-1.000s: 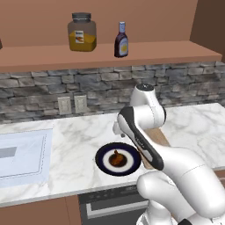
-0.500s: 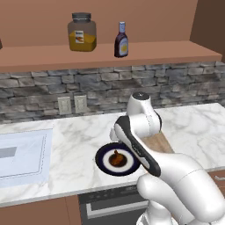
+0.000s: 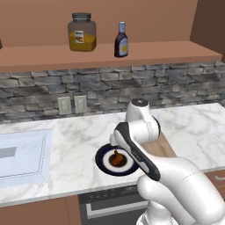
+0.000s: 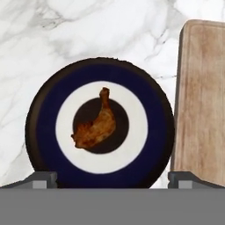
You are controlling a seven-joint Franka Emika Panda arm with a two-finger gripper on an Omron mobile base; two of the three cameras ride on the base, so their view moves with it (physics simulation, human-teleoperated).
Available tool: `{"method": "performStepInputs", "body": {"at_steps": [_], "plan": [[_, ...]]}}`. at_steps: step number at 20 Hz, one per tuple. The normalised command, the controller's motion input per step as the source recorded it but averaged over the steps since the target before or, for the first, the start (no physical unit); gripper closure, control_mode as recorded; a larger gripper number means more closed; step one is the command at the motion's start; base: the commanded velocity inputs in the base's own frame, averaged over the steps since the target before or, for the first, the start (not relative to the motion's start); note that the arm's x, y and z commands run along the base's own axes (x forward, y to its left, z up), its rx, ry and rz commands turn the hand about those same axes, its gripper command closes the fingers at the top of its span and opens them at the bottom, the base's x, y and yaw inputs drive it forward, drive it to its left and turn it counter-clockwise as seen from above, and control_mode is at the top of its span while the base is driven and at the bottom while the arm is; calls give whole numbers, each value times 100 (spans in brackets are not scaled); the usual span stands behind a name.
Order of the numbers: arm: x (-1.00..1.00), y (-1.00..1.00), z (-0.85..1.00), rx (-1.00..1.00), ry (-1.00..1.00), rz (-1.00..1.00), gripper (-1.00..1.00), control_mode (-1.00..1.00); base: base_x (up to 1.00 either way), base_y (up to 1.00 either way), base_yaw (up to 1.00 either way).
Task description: Pick the chicken drumstick from the plate and place it on the cutting board. Then pick the condiment bottle from the cabinet and place it next to the cutting board.
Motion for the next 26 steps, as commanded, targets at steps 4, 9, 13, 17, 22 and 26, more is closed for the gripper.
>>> {"method": "performStepInputs", "body": {"at_steps": [4,9,13,17,22,26], "plan": [[8,5,-22,0,0,0,-100,-100,0,0,0],[17,10,-23,0,0,0,-100,-100,0,0,0],[19,9,-23,0,0,0,-100,-100,0,0,0],[17,4,-19,0,0,0,-100,-100,0,0,0],[14,4,-17,0,0,0,-100,-100,0,0,0],[12,5,-15,0,0,0,-100,-100,0,0,0]]}}
